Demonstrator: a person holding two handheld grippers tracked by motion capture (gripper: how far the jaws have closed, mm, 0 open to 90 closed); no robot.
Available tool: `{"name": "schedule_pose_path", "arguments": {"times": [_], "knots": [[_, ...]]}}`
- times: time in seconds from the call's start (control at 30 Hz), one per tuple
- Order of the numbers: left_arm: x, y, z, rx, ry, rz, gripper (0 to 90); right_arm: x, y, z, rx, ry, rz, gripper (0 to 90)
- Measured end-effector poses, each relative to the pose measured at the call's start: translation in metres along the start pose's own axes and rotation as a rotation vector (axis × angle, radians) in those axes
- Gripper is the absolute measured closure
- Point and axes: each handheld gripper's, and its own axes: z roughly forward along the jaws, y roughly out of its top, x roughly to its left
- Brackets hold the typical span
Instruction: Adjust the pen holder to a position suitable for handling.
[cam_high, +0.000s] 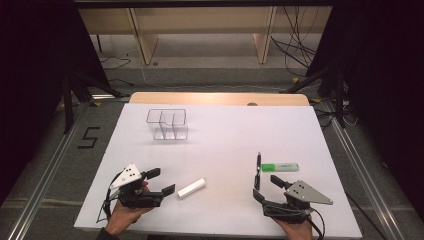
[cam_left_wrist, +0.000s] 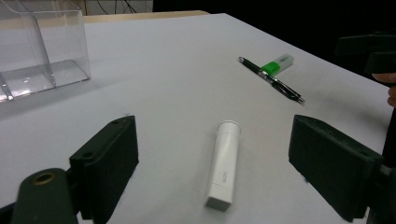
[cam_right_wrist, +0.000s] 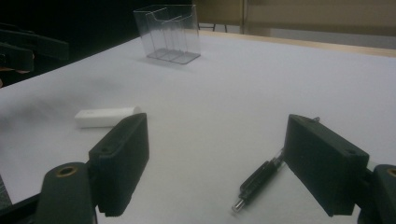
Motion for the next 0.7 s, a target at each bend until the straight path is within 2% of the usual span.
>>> {"name": "schedule_pose_path", "arguments": {"times": [0.13, 0.17, 0.2, 0.23, 0.27, 0.3, 0.57, 0.7], "knots": [[0.004, 0.005, -0.001, -0.005, 0.015, -0.024, 15.3, -0.001, 0.0, -0.001, -0.004, -0.005, 0.001, 23.6], [0.007, 0.009, -0.003, -0.023, 0.003, -0.078, 15.3, -0.001, 0.0, -0.001, -0.005, -0.007, 0.005, 23.7], [0.007, 0.009, -0.003, -0.023, 0.003, -0.078, 15.4, -0.001, 0.0, -0.001, -0.007, -0.008, 0.01, 23.8], [0.009, 0.011, -0.004, -0.032, -0.008, -0.112, 15.4, -0.001, 0.0, -0.001, -0.007, -0.008, 0.01, 23.8], [0.01, 0.013, -0.004, -0.036, -0.005, -0.118, 15.4, -0.002, 0.0, -0.001, -0.006, -0.01, 0.013, 23.7], [0.011, 0.016, -0.004, -0.029, 0.019, -0.092, 15.4, -0.002, 0.0, -0.001, -0.005, -0.01, 0.013, 23.8], [0.024, 0.029, -0.005, -0.038, 0.082, -0.094, 15.4, -0.001, 0.0, 0.0, -0.004, -0.01, 0.013, 23.8], [0.032, 0.033, -0.003, -0.005, 0.133, -0.091, 15.4, -0.002, 0.0, -0.001, -0.006, -0.011, 0.015, 23.9]]}}
